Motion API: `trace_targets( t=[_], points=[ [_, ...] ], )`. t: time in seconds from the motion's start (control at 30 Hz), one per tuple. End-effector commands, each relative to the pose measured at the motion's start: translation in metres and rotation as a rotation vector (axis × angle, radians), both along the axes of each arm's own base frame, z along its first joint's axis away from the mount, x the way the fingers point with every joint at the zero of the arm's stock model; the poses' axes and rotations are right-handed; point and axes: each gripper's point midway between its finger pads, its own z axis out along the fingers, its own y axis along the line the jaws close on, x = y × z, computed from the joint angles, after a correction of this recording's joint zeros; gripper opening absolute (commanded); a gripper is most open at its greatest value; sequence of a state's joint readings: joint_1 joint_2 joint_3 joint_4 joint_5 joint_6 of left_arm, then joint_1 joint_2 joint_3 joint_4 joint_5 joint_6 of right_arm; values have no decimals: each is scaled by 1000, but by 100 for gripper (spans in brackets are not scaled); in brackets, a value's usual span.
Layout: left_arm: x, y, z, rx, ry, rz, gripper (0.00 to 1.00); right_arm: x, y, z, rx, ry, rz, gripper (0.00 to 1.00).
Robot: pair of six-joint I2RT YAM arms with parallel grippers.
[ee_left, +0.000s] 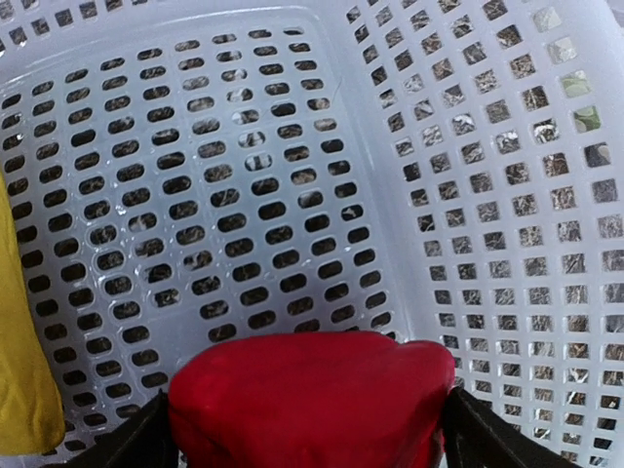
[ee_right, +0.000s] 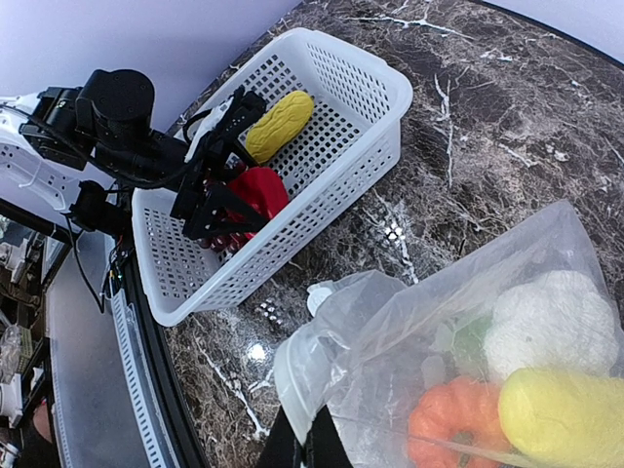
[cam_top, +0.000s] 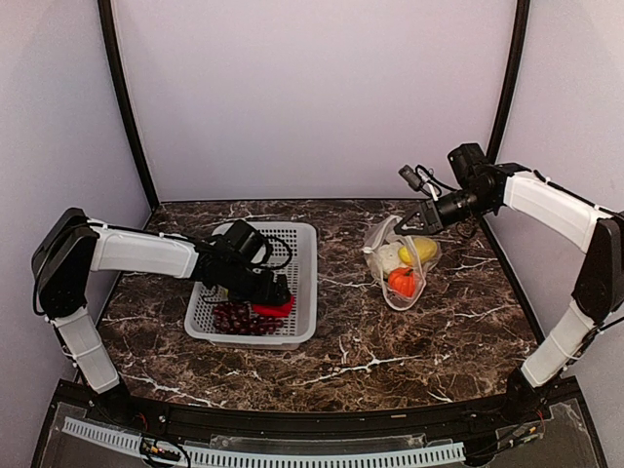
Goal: Place the food in the zip-top bag and seal the zipper
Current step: Pick up the fake fruit from the bin, then place the fake fruit in the zipper food storage bag.
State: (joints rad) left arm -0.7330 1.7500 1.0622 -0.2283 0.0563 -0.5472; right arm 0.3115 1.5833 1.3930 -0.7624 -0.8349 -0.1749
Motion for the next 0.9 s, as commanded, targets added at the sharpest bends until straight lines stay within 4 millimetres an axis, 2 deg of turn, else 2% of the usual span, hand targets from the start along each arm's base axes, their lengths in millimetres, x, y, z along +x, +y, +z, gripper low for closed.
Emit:
trace_targets(
  t=[0.0, 0.13, 0.27, 0.4, 0.53, 0.67, 0.73, 0.87],
  points=[
    [-2, -3, -1, -24, 20, -6, 83, -2, 1, 8, 23, -30, 12, 0],
    [-1, -4, 9, -48, -17, -19, 66, -3, 0, 8, 21, -31, 10, 0],
    [-1, -3, 25, -65, -52, -26, 57, -3, 0, 9, 21, -35, 9, 0],
    [0, 1, 53, -90, -110, -17, 52, -3, 0, 12, 22, -35, 5, 0],
    [0, 4, 114, -181, -242, -10, 50, -2, 0, 18, 22, -33, 1, 0],
    [-7, -6, 165, -279, -369, -60, 50, -2, 0, 26, 22, -28, -2, 0],
    [-15, -18, 188, -320, -428, -105, 49, -2, 0, 31, 24, -28, -6, 0],
    [-37, -56, 227, -382, -549, -221, 49, -1, 1, 44, 35, -21, -16, 0]
  ],
)
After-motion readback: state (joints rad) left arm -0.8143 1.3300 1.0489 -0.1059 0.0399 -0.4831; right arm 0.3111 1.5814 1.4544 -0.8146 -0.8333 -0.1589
